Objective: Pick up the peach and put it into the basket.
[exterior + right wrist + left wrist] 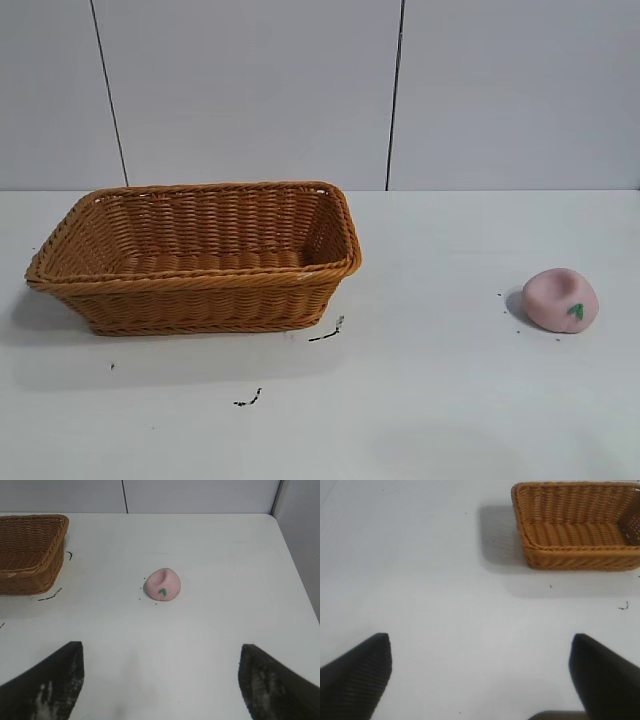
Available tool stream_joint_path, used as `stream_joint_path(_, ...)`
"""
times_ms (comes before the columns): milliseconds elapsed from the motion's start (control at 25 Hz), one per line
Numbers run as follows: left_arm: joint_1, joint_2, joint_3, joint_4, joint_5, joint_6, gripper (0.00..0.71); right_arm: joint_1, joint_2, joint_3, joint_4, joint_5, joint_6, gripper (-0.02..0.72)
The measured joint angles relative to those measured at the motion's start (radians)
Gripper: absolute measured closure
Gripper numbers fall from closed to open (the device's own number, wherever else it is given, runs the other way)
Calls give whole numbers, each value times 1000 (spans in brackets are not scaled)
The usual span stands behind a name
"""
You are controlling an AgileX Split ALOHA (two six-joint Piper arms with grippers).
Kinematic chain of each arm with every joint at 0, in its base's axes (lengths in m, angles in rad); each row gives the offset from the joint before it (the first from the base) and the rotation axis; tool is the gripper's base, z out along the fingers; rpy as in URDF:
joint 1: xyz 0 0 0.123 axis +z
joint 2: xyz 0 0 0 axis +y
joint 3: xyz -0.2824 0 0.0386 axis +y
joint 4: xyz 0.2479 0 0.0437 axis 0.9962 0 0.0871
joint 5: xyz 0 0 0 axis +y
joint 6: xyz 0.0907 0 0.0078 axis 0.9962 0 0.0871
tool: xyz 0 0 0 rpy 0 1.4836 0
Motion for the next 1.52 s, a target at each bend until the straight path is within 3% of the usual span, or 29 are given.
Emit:
stream_joint_path(480,0,0,0,0,0,0,17,0,70,-45,-32,-1,8,15)
stream_joint_path(640,0,0,0,0,0,0,17,0,335,-152,-87,-41,8,15)
stream_joint_path(840,0,0,0,0,0,0,17,0,761,-318,-92,-58,15,15)
stream_joint_path(1080,0,0,0,0,0,0,17,0,1218,-519,-62,-61,-3,8)
stream_joint_path(1280,0,0,0,0,0,0,17,0,1516,-691,-1,-66,-25,8)
stream_joint_path(1520,0,0,0,0,0,0,17,0,1795,-855,4,-130,-27,8)
